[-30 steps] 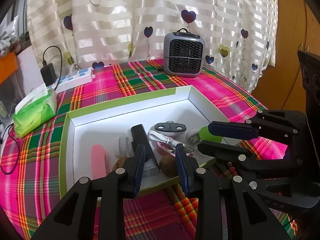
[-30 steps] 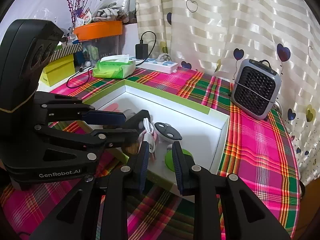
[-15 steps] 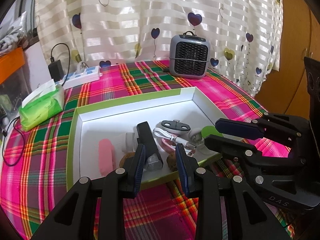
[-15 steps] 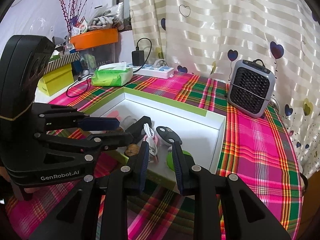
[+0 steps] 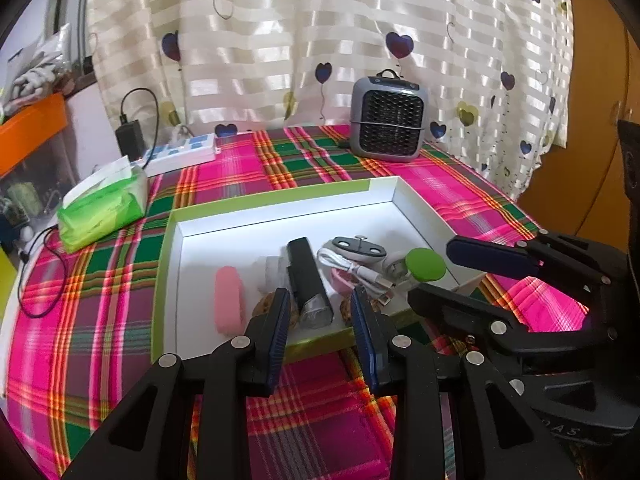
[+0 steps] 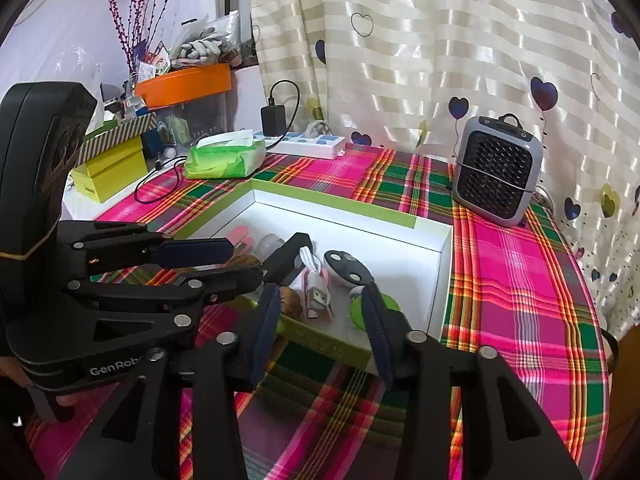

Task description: Organize objects

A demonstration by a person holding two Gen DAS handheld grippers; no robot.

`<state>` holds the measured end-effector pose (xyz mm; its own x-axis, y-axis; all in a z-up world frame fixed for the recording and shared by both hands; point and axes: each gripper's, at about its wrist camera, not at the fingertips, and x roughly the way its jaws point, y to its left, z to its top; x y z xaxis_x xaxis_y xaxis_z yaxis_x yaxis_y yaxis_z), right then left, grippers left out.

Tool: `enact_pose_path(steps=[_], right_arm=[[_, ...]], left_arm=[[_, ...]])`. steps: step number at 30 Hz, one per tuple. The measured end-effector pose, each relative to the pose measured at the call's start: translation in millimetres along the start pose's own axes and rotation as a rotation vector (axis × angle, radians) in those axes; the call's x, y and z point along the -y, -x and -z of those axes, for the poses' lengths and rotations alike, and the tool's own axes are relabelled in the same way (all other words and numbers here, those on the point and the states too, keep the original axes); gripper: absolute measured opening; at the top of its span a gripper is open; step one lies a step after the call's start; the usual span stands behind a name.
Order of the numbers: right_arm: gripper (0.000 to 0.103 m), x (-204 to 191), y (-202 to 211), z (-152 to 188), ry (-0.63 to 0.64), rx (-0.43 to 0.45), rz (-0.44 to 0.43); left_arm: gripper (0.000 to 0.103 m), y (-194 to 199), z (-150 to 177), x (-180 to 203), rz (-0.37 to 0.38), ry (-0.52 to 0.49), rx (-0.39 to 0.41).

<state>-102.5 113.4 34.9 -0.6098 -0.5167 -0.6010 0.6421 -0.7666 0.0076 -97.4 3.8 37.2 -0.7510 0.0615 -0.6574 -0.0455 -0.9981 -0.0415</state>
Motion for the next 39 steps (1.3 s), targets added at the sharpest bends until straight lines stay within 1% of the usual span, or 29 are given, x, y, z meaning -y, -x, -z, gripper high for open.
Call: enact_pose_path(steps=[5,9,13,18,33,39], right_arm=[[0.044,-6.8,5.7,3.4,-0.019,-0.010,-0.001],[0.044,-11.9,6.6,8.4,-0.026,-0.035,0.001],[0.044,-15.6,4.0,17.9,-0.031,-0.078,0.003],[0.044,-14.9,0.1,25.7,-0.038,-0.110,0.008],[0.044,-11.4,-22.0,30.6,-0.059,-0.209,0.025],[0.044,-8.5,-29.0,31.1,-0.077,-0.240,0.038]], left_arm=[[0.029,9.0,6.1,-2.7,-0.022,0.025,0.004],[0.029,12.4,14.1,-2.3,-0.051,0.033,-0.010],[0.029,10.5,24.0,-0.9,-0.070,0.034,-0.041],[0.029,5.5,30.5,0.9,-0.083,0.027,-0.070],[0.029,-12.4,37.7,-2.3,-0.116,0.039,-0.141],[0.029,-15.5,38.2,-3.4,-0.122,0.042,-0.153]])
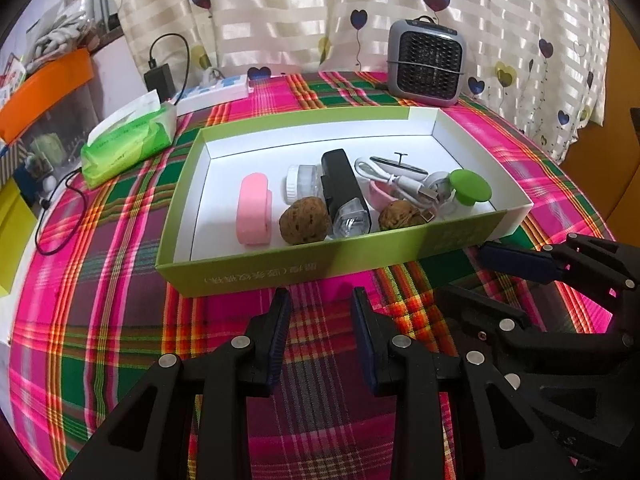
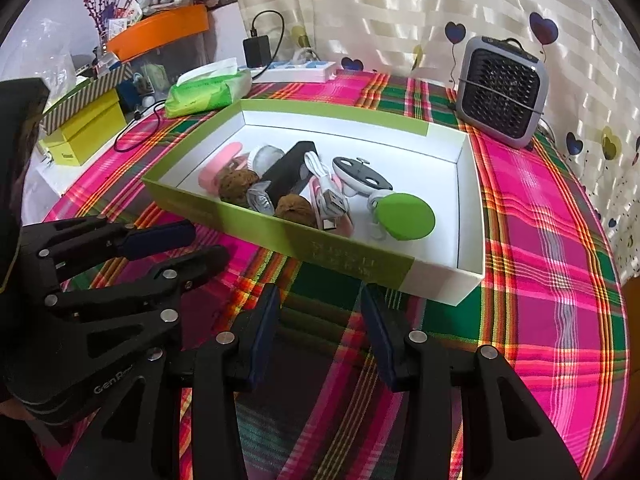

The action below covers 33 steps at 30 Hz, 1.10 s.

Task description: Organize objects

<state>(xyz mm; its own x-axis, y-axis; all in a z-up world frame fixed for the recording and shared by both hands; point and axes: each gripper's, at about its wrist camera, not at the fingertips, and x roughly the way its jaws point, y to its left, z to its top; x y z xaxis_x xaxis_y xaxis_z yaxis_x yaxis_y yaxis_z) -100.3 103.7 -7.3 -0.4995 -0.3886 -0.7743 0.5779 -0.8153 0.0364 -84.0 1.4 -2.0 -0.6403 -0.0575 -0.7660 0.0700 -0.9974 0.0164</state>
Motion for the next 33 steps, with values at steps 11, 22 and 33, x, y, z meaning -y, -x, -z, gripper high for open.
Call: enact_pose_path(steps=[11,22,33], right_arm=[[0.044,0.9,-2.7,-1.8,0.002,-0.007,0.017],[0.044,0.6,-2.7,-1.4,0.003,-0.006,0.017],[0.044,0.3,-2.8,-0.9,0.003,-0.006,0.017]], left_arm=[[0.029,-2.1,0.0,0.1,0.002,0.002,0.000],[0.030,-2.0,-0.1,-0.1,0.001,0.002,0.000],[0.030,-1.8,-0.3,-0.2,0.002,0.002,0.000]])
